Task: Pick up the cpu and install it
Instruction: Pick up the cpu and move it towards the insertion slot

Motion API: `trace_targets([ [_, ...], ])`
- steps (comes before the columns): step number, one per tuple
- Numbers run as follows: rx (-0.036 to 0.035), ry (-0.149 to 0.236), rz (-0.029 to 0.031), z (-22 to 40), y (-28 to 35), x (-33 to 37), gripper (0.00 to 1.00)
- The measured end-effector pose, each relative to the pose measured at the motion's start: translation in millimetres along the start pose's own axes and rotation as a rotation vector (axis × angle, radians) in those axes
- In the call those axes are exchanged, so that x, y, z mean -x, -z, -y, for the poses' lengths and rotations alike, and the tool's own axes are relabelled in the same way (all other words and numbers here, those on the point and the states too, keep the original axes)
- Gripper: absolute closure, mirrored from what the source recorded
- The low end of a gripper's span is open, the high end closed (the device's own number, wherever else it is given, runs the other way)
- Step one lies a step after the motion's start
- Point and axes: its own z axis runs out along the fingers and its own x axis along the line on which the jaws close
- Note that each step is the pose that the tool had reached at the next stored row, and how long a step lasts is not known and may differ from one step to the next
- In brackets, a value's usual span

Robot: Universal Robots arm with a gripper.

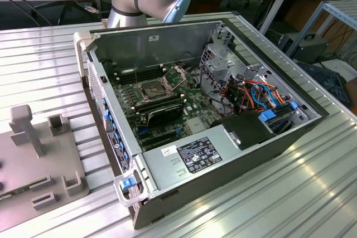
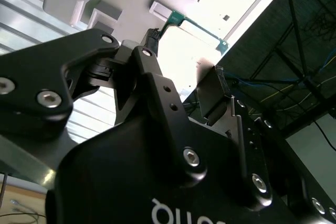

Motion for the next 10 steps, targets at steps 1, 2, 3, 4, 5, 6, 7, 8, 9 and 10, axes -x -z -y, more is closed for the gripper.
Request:
trace_targets([
  [1,0.0001,0.000,0.0000,0.0,0.0,0.2,0.45],
  [2,0.0000,0.000,0.0001,0.0,0.0,0.2,0.45],
  [3,0.0000,0.000,-0.0001,0.0,0.0,0.2,0.45],
  [4,0.0000,0.000,-0.0001,0.0,0.0,0.2,0.45],
  [5,0.0000,0.000,0.0000,0.0,0.0,0.3,0.45],
  [6,0.0000,0.000,0.0000,0.0,0.0,0.3,0.45],
  [7,0.0000,0.000,0.0000,0.0,0.0,0.3,0.45],
  [8,0.0001,0.000,0.0001,0.0,0.0,0.6,0.45],
  [9,0.0001,0.000,0.0001,0.0,0.0,0.9,0.45],
  [10,0.0000,0.000,0.0000,0.1,0.1,1.4,0.45],
])
